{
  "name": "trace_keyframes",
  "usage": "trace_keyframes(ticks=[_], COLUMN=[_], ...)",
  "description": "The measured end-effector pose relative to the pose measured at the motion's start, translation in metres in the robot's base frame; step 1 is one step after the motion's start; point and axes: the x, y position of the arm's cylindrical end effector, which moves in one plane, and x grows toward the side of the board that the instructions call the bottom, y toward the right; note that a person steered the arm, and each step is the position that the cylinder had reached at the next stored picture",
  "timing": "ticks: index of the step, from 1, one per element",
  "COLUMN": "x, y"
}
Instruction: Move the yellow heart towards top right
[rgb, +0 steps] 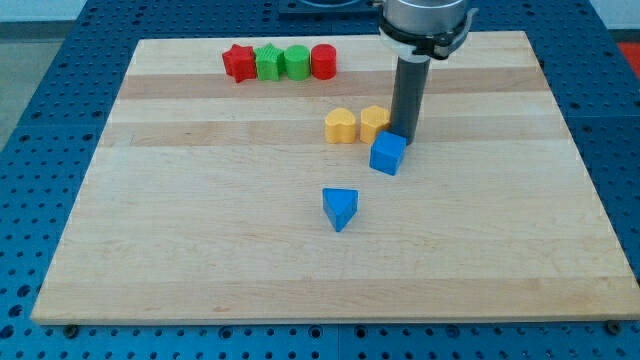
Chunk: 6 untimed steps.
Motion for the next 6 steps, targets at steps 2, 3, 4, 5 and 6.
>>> trace_keyframes(ticks=[2,3,4,5,6], x=[0.000,0.000,0.000,0.005,0.017], y=[-0.027,-0.042,-0.057,-0.057,-0.057])
